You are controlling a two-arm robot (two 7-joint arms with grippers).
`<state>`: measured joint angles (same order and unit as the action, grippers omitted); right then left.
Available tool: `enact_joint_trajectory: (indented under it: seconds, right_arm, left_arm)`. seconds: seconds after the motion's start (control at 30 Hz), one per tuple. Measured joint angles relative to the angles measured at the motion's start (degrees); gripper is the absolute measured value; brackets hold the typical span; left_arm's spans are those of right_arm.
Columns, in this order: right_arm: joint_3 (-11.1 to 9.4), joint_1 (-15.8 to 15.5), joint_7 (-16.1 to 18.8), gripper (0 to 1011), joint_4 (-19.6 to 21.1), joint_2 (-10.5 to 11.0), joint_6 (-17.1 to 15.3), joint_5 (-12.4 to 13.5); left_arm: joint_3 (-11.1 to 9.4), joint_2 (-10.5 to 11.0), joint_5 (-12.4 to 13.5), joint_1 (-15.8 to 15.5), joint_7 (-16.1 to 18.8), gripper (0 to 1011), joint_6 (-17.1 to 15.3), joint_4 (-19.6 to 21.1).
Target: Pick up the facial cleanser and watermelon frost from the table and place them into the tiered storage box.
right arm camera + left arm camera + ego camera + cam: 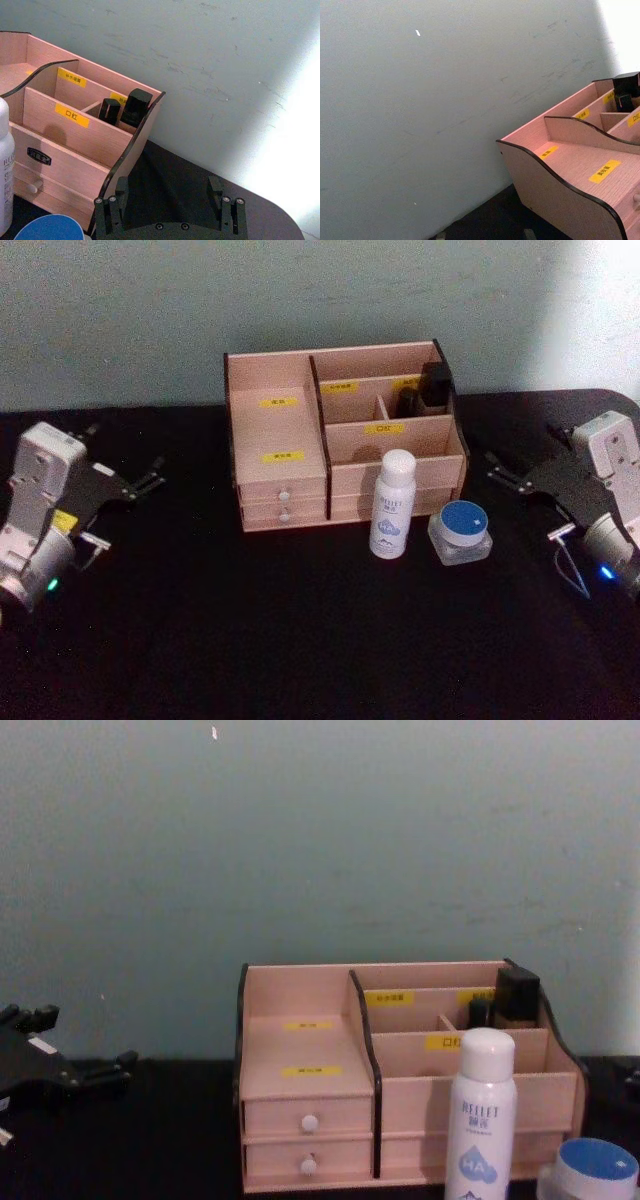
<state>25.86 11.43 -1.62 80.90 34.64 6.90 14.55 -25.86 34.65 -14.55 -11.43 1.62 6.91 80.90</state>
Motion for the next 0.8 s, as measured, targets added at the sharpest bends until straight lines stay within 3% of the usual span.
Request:
enact_joint_trajectory:
  seconds: [0.8]
  right_arm:
    - [0.0, 0.0, 0.0, 1003, 0.0, 0.0, 0.0, 0.0]
  left_arm:
    - [0.0, 0.0, 0.0, 0.0, 0.0, 1001, 0.0, 0.0]
